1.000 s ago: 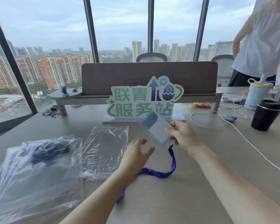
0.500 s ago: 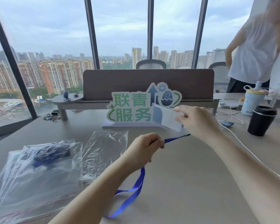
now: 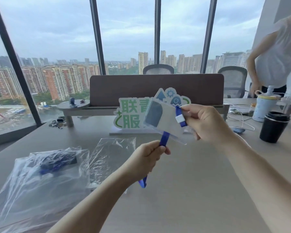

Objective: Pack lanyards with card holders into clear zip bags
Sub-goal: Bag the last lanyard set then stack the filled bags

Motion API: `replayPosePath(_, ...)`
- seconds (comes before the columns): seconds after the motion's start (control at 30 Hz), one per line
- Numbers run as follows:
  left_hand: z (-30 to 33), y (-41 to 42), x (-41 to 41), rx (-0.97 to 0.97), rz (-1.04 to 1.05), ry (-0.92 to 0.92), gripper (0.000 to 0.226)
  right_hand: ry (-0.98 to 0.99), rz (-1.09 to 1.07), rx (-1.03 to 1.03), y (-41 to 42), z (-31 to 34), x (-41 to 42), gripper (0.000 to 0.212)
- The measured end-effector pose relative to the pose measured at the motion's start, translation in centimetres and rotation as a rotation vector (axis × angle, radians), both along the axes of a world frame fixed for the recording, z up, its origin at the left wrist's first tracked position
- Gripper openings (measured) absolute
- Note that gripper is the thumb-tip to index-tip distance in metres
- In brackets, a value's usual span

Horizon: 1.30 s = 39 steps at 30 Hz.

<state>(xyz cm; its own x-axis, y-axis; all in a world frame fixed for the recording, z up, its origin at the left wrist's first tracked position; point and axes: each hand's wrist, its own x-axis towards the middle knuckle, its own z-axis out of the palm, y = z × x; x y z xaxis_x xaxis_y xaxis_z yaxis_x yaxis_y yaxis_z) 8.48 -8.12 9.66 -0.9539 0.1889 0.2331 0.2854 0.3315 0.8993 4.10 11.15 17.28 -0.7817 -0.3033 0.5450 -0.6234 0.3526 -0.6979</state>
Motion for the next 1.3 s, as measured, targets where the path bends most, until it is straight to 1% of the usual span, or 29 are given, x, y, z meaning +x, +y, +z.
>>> replayPosePath(0.07, -0.1, -0.3, 0.3, -0.237, 0.025, 0.049, 0.025, 0.213, -0.211, 0.287, 0.1, -0.1, -0.4, 0.025)
replayPosePath(0.1, 0.1, -0.6, 0.5, -0.334, 0.038, 0.08, 0.025, 0.28, -0.29, 0.452, 0.1, 0.0, -0.2, 0.022)
replayPosePath(0.13, 0.5, -0.8, 0.7, -0.39, 0.051, 0.104, 0.025, 0.297, -0.332, 0.6, 0.2, 0.1, 0.1, 0.021)
replayPosePath(0.17, 0.9, -1.1, 0.8, -0.417, 0.054, 0.135, 0.025, 0.261, -0.319, 0.729, 0.3, 0.2, 0.3, 0.022)
replayPosePath(0.2, 1.4, -1.3, 0.8, -0.435, 0.053, 0.18, 0.024, 0.168, -0.245, 0.819, 0.3, 0.5, 0.7, 0.024)
replayPosePath(0.23, 1.9, -1.4, 0.8, -0.452, 0.048, 0.224, 0.022, 0.015, -0.12, 0.864, 0.4, 0.6, 1.0, 0.026)
replayPosePath(0.3, 2.8, -1.6, 0.6, -0.432, 0.026, 0.249, 0.018, -0.289, 0.137, 0.836, 0.6, 0.9, 1.7, 0.025)
replayPosePath(0.37, 3.0, -1.7, 0.4, -0.24, -0.017, 0.16, 0.02, -0.456, 0.329, 0.732, 1.1, 0.9, 1.6, 0.027)
replayPosePath(0.43, 2.6, -2.0, 0.6, 0.006, -0.051, 0.073, 0.025, -0.47, 0.463, 0.532, 1.4, 0.5, 1.1, 0.025)
replayPosePath(0.5, 1.8, -2.0, 1.1, 0.164, -0.019, 0.018, 0.022, -0.45, 0.519, 0.243, 1.5, -0.3, 0.5, 0.022)
replayPosePath(0.53, 1.4, -1.7, 1.3, 0.218, 0.01, -0.014, 0.023, -0.466, 0.522, 0.082, 1.3, -0.7, 0.3, 0.025)
replayPosePath(0.57, 0.9, -1.4, 1.4, 0.265, 0.039, -0.045, 0.03, -0.475, 0.509, -0.05, 1.1, -1.0, 0.2, 0.031)
replayPosePath(0.6, 0.6, -1.0, 1.5, 0.319, 0.05, -0.07, 0.035, -0.457, 0.475, -0.133, 0.8, -1.2, 0.1, 0.04)
replayPosePath(0.67, -0.2, -0.4, 1.5, 0.361, 0.04, -0.066, 0.033, -0.368, 0.35, -0.192, -0.1, -1.3, 0.1, 0.047)
replayPosePath(0.73, -0.9, -0.3, 1.6, 0.258, 0.054, -0.038, 0.032, -0.264, 0.186, -0.186, -0.6, -1.4, -0.3, 0.045)
replayPosePath(0.77, -1.0, -0.5, 1.6, 0.151, 0.073, -0.032, 0.031, -0.196, 0.102, -0.14, -0.8, -1.6, -0.6, 0.043)
replayPosePath(0.83, -0.8, -0.9, 1.9, -0.195, 0.109, 0.05, 0.026, -0.016, -0.046, 0.081, -0.8, -2.2, -1.3, 0.032)
replayPosePath(0.87, -0.3, -1.2, 2.1, -0.406, 0.132, 0.142, 0.025, 0.023, -0.078, 0.209, -0.6, -2.5, -1.6, 0.029)
replayPosePath(0.9, 0.3, -1.3, 2.2, -0.591, 0.159, 0.26, 0.025, 0.011, -0.074, 0.316, -0.4, -2.7, -1.6, 0.028)
replayPosePath(0.93, 1.0, -1.5, 2.2, -0.713, 0.179, 0.38, 0.025, -0.045, -0.033, 0.401, -0.2, -2.7, -1.4, 0.026)
replayPosePath(0.97, 1.6, -1.8, 2.2, -0.765, 0.187, 0.486, 0.025, -0.135, 0.037, 0.476, -0.1, -2.5, -1.1, 0.025)
replayPosePath(1.0, 2.1, -2.0, 2.1, -0.772, 0.169, 0.566, 0.024, -0.245, 0.126, 0.53, -0.2, -2.2, -0.6, 0.025)
replayPosePath(1.03, 2.3, -2.3, 1.8, -0.746, 0.127, 0.601, 0.021, -0.357, 0.212, 0.564, -0.2, -2.0, -0.2, 0.026)
replayPosePath(1.07, 2.2, -2.4, 1.6, -0.669, 0.074, 0.579, 0.016, -0.434, 0.281, 0.581, -0.2, -1.9, 0.2, 0.026)
replayPosePath(1.13, 1.6, -1.9, 1.5, -0.42, 0.038, 0.425, 0.003, -0.485, 0.347, 0.581, 0.0, -1.9, 0.3, 0.024)
replayPosePath(1.17, 1.3, -1.6, 1.5, -0.291, 0.085, 0.344, 0.009, -0.486, 0.359, 0.558, 0.1, -2.0, 0.3, 0.023)
replayPosePath(1.2, 0.9, -1.4, 1.4, -0.195, 0.161, 0.271, 0.015, -0.495, 0.353, 0.49, 0.1, -2.4, 0.2, 0.021)
replayPosePath(1.23, 0.5, -1.2, 1.3, -0.12, 0.24, 0.212, 0.018, -0.52, 0.338, 0.365, 0.0, -2.9, 0.1, 0.019)
replayPosePath(1.3, 0.0, -1.1, 0.8, 0.015, 0.357, 0.151, 0.018, -0.669, 0.301, -0.054, -0.3, -4.5, 0.0, 0.022)
